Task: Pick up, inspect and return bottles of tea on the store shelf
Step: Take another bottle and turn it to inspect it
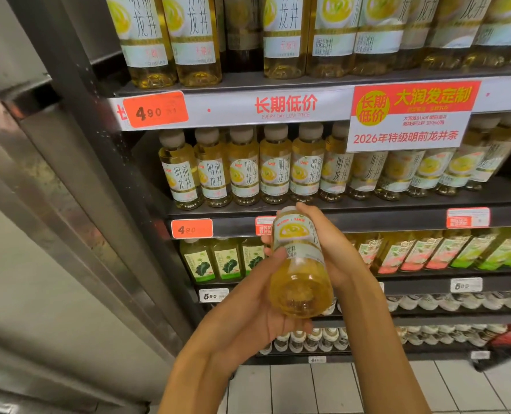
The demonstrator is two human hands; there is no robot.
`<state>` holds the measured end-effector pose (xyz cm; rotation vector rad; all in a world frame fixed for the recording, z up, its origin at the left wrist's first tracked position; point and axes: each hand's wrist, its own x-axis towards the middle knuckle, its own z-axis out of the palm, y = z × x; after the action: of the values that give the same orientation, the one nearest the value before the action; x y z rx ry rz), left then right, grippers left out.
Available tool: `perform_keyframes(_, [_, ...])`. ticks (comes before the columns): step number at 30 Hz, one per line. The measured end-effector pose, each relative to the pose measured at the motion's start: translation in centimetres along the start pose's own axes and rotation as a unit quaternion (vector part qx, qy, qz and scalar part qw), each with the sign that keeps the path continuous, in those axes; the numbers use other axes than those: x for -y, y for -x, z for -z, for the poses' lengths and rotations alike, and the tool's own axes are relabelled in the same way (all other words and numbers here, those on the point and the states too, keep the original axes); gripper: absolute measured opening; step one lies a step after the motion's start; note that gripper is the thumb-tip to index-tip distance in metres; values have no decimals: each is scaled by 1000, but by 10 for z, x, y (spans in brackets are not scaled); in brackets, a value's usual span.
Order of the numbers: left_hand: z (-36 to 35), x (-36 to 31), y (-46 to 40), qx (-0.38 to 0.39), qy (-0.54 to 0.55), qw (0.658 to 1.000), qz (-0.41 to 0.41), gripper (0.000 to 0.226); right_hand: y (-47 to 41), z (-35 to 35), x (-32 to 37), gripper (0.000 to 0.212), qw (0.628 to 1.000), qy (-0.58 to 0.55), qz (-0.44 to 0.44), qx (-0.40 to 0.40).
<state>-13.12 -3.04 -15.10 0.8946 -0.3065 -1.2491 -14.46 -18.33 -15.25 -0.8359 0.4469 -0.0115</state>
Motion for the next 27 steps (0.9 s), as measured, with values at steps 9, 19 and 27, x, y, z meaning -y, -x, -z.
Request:
perform_keyframes(9, [6, 2, 1, -10, -29, 999, -9, 60, 1, -1, 5, 40, 995, 49, 88, 2])
perform_keyframes(19, [14, 9, -6, -79, -145, 983, -83, 41, 21, -7, 13, 46, 953, 196, 224, 48])
perform_keyframes(27, [25, 7, -16, -98, -281, 935, -191, 43, 28, -3, 14, 48, 935, 104, 311, 133])
